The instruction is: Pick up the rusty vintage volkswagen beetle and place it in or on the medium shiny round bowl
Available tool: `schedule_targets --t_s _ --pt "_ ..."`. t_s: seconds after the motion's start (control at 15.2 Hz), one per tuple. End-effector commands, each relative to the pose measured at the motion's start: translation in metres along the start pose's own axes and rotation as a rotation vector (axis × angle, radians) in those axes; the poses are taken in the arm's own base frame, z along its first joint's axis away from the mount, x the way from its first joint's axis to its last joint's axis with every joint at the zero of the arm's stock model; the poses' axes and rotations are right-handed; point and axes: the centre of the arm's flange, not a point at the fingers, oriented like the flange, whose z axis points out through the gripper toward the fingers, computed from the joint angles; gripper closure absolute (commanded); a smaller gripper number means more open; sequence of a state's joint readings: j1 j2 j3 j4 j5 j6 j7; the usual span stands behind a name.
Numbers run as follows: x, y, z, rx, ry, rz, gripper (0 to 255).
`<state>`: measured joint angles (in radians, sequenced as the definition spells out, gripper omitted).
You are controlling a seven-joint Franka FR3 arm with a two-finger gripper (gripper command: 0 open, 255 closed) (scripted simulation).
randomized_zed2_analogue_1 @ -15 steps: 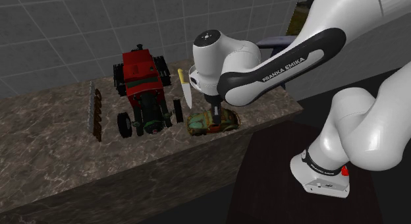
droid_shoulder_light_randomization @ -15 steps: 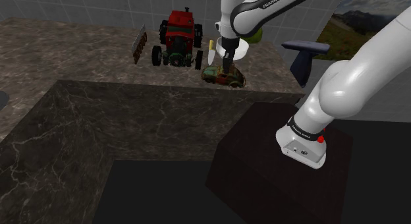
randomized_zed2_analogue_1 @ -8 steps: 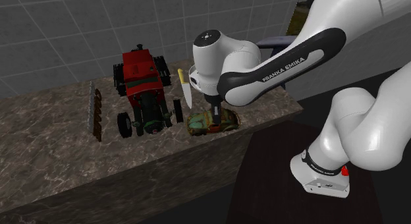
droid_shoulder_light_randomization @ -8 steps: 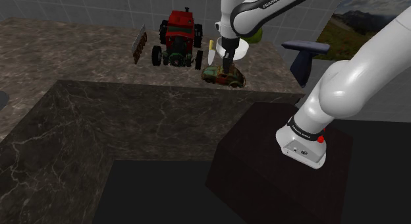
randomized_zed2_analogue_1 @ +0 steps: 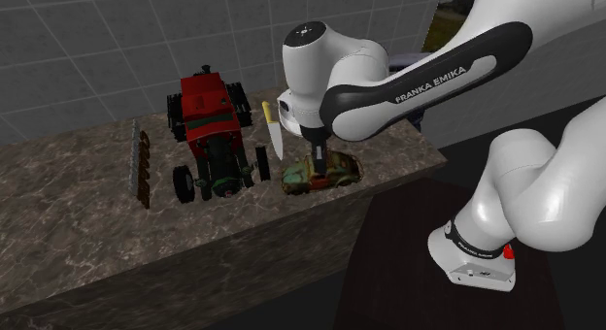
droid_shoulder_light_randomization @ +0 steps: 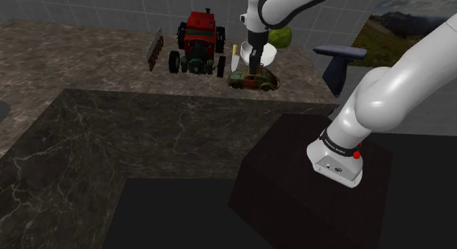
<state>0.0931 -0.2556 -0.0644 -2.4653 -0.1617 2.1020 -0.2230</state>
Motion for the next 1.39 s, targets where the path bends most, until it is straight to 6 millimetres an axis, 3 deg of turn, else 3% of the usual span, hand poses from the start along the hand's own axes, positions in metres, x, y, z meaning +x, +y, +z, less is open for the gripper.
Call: schedule_targets --t_s 0.0,1.32 --pt "-0.002 0.000 -0.011 0.000 0.001 0.000 255" --pt "-0.017 0.009 -0.116 0.000 0.001 0.000 255"
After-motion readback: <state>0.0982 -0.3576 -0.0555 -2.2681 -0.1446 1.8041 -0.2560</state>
